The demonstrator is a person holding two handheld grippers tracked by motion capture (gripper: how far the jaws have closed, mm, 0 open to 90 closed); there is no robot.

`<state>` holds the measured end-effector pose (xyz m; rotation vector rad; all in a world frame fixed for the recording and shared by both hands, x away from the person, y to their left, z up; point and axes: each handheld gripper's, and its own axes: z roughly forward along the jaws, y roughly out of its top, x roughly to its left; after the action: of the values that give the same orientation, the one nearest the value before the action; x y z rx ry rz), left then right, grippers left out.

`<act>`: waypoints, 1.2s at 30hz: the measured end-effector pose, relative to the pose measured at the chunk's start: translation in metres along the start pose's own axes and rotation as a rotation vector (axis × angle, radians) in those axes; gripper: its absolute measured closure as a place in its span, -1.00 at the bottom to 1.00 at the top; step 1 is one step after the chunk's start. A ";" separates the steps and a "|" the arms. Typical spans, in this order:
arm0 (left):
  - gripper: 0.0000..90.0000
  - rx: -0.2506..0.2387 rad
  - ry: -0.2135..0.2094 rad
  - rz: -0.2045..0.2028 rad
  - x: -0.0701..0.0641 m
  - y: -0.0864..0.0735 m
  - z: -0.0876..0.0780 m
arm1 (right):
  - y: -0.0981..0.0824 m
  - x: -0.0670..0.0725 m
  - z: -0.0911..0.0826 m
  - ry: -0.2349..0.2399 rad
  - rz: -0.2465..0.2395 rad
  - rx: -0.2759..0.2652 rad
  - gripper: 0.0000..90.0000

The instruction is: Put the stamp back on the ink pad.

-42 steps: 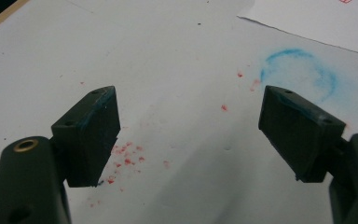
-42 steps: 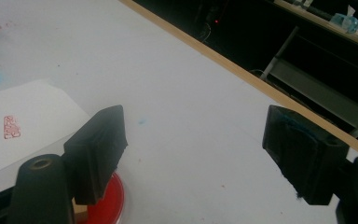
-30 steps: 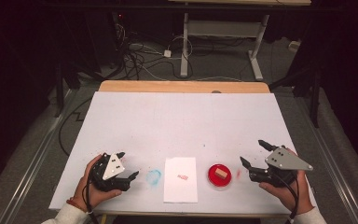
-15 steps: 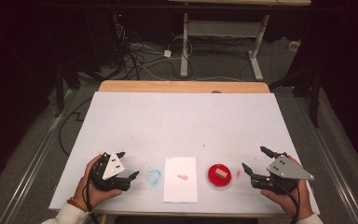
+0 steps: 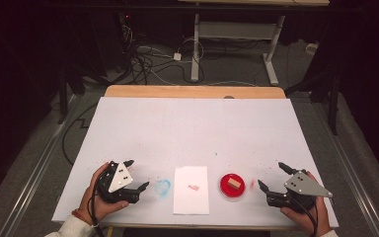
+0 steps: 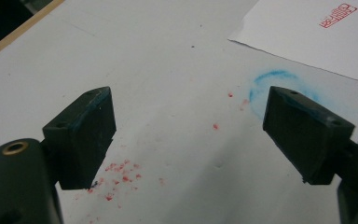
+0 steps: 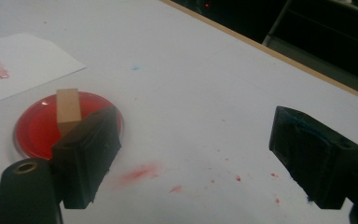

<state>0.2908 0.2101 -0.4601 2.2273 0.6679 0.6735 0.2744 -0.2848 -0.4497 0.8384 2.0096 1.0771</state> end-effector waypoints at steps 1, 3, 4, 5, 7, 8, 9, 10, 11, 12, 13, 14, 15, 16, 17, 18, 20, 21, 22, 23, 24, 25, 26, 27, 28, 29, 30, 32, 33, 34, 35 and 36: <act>-0.63 -0.001 0.002 0.003 -0.001 0.000 0.000 | -0.002 0.000 0.000 -0.002 -0.002 -0.001 -0.65; -0.63 -0.001 0.001 0.006 -0.002 0.001 0.000 | -0.005 0.000 0.001 -0.001 -0.003 0.001 -0.65; -0.63 -0.002 -0.001 0.007 -0.002 0.001 0.000 | -0.006 0.000 0.002 -0.008 -0.006 0.002 -0.65; -0.63 -0.003 0.001 0.009 -0.003 0.000 0.000 | -0.007 0.000 0.002 -0.008 -0.003 -0.003 -0.65; -0.63 -0.004 0.003 0.009 -0.003 0.000 -0.001 | -0.008 -0.001 0.004 -0.001 0.008 -0.001 -0.65; -0.63 -0.005 0.003 0.009 -0.003 0.000 -0.001 | -0.009 0.000 0.004 0.002 0.012 -0.001 -0.65; -0.63 -0.005 0.005 0.011 -0.004 0.000 -0.001 | -0.009 0.000 0.004 0.003 0.008 0.001 -0.65; -0.63 -0.004 0.005 0.014 -0.004 0.000 -0.001 | -0.009 0.000 0.004 0.000 0.004 0.003 -0.65; -0.63 -0.006 0.003 0.016 -0.005 0.001 -0.002 | -0.009 0.000 0.003 0.006 0.011 -0.002 -0.65; -0.63 -0.005 0.003 0.020 -0.005 0.001 -0.002 | -0.010 0.000 0.004 0.009 0.016 -0.002 -0.65; -0.63 -0.009 0.006 0.020 -0.006 0.001 -0.002 | -0.010 0.000 0.004 0.009 0.017 -0.001 -0.65; -0.63 -0.009 0.005 0.025 -0.007 0.000 -0.002 | -0.010 0.000 0.004 0.012 0.016 -0.001 -0.65; -0.63 0.000 0.001 0.033 -0.007 0.000 -0.003 | -0.010 0.001 0.005 0.014 0.019 0.002 -0.65; -0.63 0.001 0.002 0.033 -0.006 -0.001 -0.003 | -0.009 0.002 0.005 0.011 0.013 -0.002 -0.65; -0.63 -0.001 0.003 0.028 -0.006 -0.001 -0.003 | -0.009 0.002 0.005 0.013 0.008 -0.006 -0.65; -0.63 -0.005 0.003 0.022 -0.006 -0.001 -0.004 | -0.009 0.004 0.005 0.011 0.004 -0.005 -0.65; -0.63 0.000 0.004 0.024 -0.006 -0.002 -0.004 | -0.008 0.006 0.005 0.007 -0.018 -0.004 -0.65; -0.63 0.001 0.004 0.023 -0.005 -0.002 -0.004 | -0.008 0.006 0.005 0.005 -0.018 -0.006 -0.65; -0.63 -0.001 0.003 0.020 -0.005 -0.002 -0.004 | -0.007 0.006 0.004 0.006 -0.020 -0.010 -0.65; -0.63 0.002 0.003 0.023 -0.004 -0.002 -0.004 | -0.007 0.006 0.004 0.005 -0.020 -0.010 -0.65; -0.63 0.001 0.004 0.020 -0.004 -0.002 -0.003 | -0.007 0.006 0.004 0.004 -0.023 -0.012 -0.65; -0.63 0.002 0.004 0.019 -0.004 -0.002 -0.003 | -0.007 0.006 0.004 0.005 -0.019 -0.014 -0.65; -0.63 0.004 0.003 0.019 -0.004 -0.002 -0.002 | -0.007 0.005 0.004 0.009 -0.019 -0.015 -0.65; -0.63 0.006 0.002 0.019 -0.005 -0.002 -0.002 | -0.007 0.005 0.004 0.009 -0.019 -0.014 -0.65; -0.63 0.009 0.001 0.023 -0.005 -0.002 -0.001 | -0.007 0.006 0.004 0.006 -0.024 -0.011 -0.65; -0.63 0.012 0.000 0.025 -0.005 -0.002 -0.001 | -0.007 0.006 0.004 0.006 -0.026 -0.011 -0.65; -0.63 0.013 0.000 0.025 -0.005 -0.002 -0.001 | -0.007 0.006 0.004 0.007 -0.024 -0.016 -0.65; -0.63 0.015 0.000 0.024 -0.005 -0.002 -0.001 | -0.007 0.006 0.003 0.006 -0.026 -0.021 -0.65; -0.63 0.015 0.001 0.023 -0.005 -0.002 -0.001 | -0.006 0.006 0.003 0.007 -0.027 -0.025 -0.65; -0.63 0.014 0.001 0.021 -0.005 -0.002 -0.001 | -0.006 0.006 0.003 0.005 -0.027 -0.026 -0.65; -0.63 0.014 0.001 0.020 -0.005 -0.002 -0.001 | -0.006 0.006 0.003 0.004 -0.028 -0.025 -0.65; -0.63 0.014 0.000 0.019 -0.005 -0.003 -0.001 | -0.006 0.006 0.003 0.003 -0.028 -0.025 -0.65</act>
<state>0.2862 0.2093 -0.4628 2.2487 0.6540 0.6809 0.2720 -0.2812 -0.4574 0.7932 2.0004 1.0863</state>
